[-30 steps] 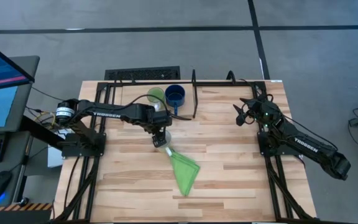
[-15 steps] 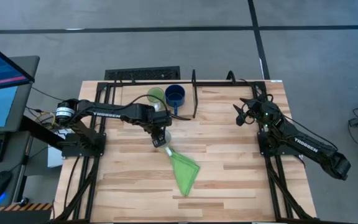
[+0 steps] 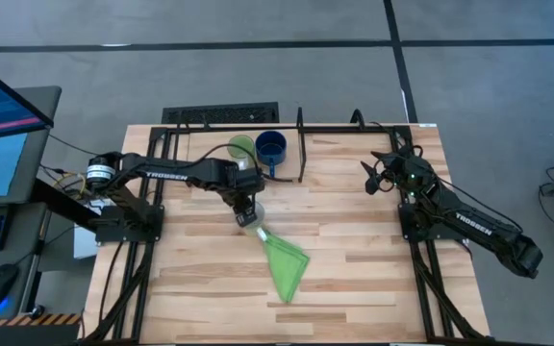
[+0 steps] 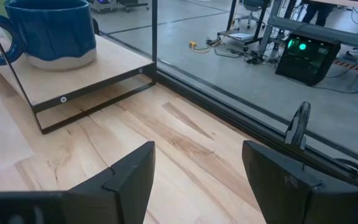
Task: Stack small to large cups/mugs on shelf
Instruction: Put the white mug on the shelf
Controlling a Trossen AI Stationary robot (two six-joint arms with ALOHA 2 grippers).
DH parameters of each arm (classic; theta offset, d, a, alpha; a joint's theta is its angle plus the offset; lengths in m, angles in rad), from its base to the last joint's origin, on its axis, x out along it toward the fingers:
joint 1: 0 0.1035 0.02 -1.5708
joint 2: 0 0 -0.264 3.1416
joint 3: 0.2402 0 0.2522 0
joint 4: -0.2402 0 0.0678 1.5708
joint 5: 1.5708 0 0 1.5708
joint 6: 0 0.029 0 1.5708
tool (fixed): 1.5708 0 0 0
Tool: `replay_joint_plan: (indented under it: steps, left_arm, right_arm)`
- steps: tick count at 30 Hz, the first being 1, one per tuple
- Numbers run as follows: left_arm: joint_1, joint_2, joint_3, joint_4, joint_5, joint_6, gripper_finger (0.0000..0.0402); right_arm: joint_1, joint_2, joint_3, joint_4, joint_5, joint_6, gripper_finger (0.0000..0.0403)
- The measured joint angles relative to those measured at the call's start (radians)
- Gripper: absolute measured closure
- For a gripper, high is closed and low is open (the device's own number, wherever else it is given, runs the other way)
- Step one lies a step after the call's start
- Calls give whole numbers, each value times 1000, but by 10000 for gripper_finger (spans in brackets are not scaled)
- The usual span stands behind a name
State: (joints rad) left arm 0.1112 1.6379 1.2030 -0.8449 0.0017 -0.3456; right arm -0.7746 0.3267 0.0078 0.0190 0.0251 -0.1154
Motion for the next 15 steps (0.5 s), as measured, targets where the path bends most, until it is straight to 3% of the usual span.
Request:
replay_joint_plan:
  steps: [5, 10, 15]
  left_arm:
    - [1, 0, 0, -2, -5, 37, 344]
    - [2, 0, 0, -1, -8, 62, 387]
    - [2, 0, 0, -1, -8, 65, 384]
  right_arm:
    - [0, 0, 0, 0, 1, 0, 138]
    - [0, 0, 0, 0, 1, 0, 138]
    - [0, 0, 0, 0, 2, -21, 138]
